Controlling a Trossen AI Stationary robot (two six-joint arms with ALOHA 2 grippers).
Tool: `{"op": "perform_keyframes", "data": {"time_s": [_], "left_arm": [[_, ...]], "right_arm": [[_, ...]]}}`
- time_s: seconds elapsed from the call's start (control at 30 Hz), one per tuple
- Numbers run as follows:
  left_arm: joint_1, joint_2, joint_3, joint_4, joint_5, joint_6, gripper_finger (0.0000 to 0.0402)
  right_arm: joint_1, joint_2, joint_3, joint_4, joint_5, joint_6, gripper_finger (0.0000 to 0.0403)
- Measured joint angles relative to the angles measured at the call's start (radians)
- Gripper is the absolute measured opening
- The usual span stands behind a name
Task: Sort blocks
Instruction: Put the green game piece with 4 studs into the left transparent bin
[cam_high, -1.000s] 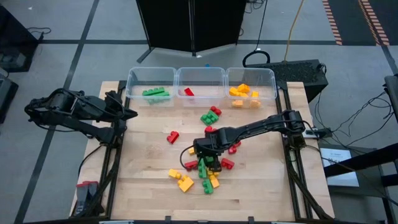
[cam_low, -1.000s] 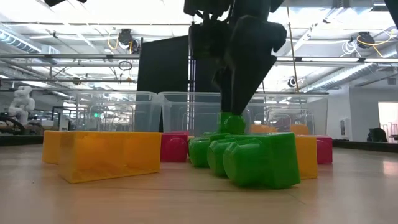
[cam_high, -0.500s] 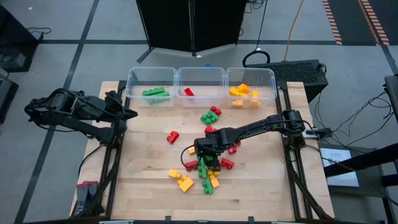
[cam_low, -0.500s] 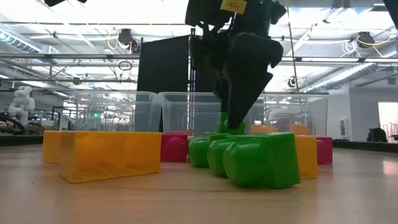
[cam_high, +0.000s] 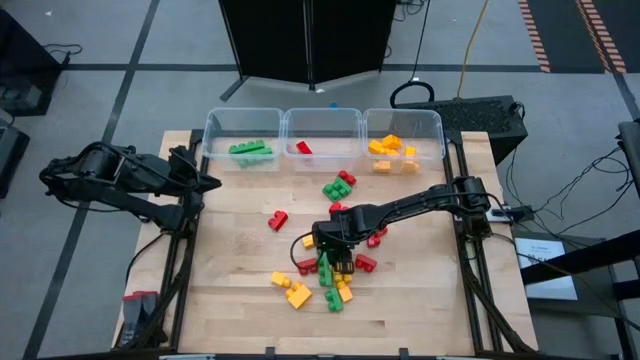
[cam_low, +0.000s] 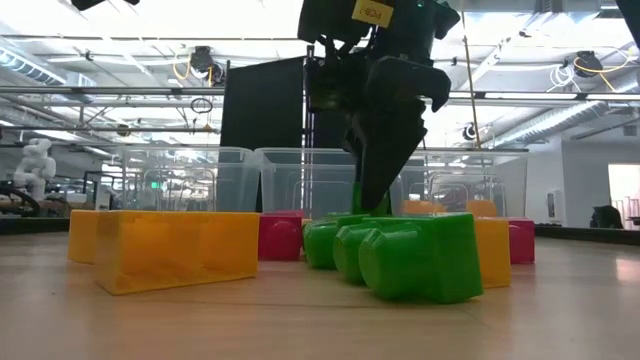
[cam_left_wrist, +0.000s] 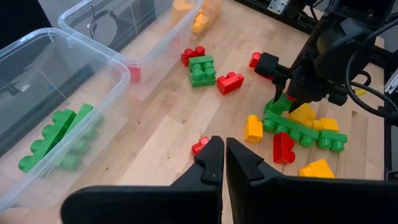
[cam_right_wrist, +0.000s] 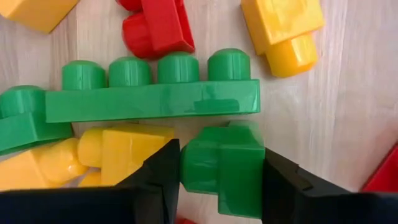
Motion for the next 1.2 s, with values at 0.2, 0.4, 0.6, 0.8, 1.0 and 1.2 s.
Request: {"op": "perform_keyframes", "data": {"time_s": [0.2,0.4,0.6,0.8,1.0,1.2], "left_arm": [[0.000,0.000,0.000,0.000,0.000,0.000,0.0000],[0.000,0.000,0.000,-0.004,0.000,0.000,0.0000],[0.000,0.000,0.000,-0.008,0.000,0.000,0.0000],[0.000,0.000,0.000,-0.008,0.000,0.007,0.0000],[0.000,0.000,0.000,-0.008,0.000,0.008,0.0000],[0.000,0.000,0.000,-0.008,-0.001,0.008,0.0000]], "right_arm": [[-0.001,0.000,0.003,-0.005,0.051,0.027,0.0142],[-0.026,0.001,0.077,-0.082,0.055,0.000,0.0142],[-0.096,0.001,0.247,-0.194,0.113,-0.115,0.0142],[-0.193,0.000,0.427,-0.126,0.138,-0.193,0.0142],[-0.292,0.000,0.491,0.179,0.178,-0.219,0.0142],[-0.367,0.046,0.492,0.531,0.181,-0.196,0.0142]]}}
